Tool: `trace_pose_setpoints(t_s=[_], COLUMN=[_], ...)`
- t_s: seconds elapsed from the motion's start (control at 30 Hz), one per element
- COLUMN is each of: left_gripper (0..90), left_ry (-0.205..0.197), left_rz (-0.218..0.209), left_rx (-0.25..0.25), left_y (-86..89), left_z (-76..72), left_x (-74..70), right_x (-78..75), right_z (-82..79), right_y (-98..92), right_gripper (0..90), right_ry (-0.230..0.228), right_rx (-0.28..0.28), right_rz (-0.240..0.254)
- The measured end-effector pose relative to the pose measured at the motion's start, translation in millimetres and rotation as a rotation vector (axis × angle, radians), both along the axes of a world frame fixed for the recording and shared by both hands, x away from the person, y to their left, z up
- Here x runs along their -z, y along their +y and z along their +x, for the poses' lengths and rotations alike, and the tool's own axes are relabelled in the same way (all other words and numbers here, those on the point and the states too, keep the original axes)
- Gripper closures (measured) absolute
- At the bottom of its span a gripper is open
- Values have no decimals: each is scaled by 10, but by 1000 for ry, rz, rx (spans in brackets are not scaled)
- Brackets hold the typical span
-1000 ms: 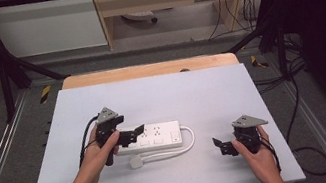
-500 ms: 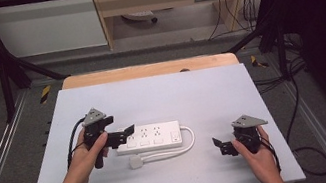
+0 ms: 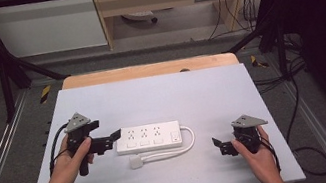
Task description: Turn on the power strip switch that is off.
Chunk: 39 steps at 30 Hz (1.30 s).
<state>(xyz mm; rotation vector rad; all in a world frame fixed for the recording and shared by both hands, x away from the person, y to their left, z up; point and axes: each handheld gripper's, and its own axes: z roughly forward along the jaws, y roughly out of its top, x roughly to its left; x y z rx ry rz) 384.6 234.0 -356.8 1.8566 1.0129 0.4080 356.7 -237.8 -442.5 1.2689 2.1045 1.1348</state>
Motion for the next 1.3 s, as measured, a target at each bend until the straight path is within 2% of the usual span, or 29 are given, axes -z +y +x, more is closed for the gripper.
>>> trace_pose_setpoints(t_s=[0.2, 0.53, 1.0, 1.3], left_gripper=[77, 78, 78, 79], left_ry=[4, 15, 24, 34], left_rz=[-11, -24, -18, -5], left_rx=[-21, -62, -109, -108], left_y=[142, 383, 689, 767], left_z=[-82, -155, -291, -403], left_x=[-18, 50, 217, 351], right_x=[3, 6, 13, 23], right_z=[5, 7, 14, 20], right_y=[1, 3, -2, -5], right_gripper=[25, 25, 25, 26], right_ry=[1, 2, 4, 12], right_rx=[-5, -1, 3, 11], right_rz=[-6, -10, -10, -12])
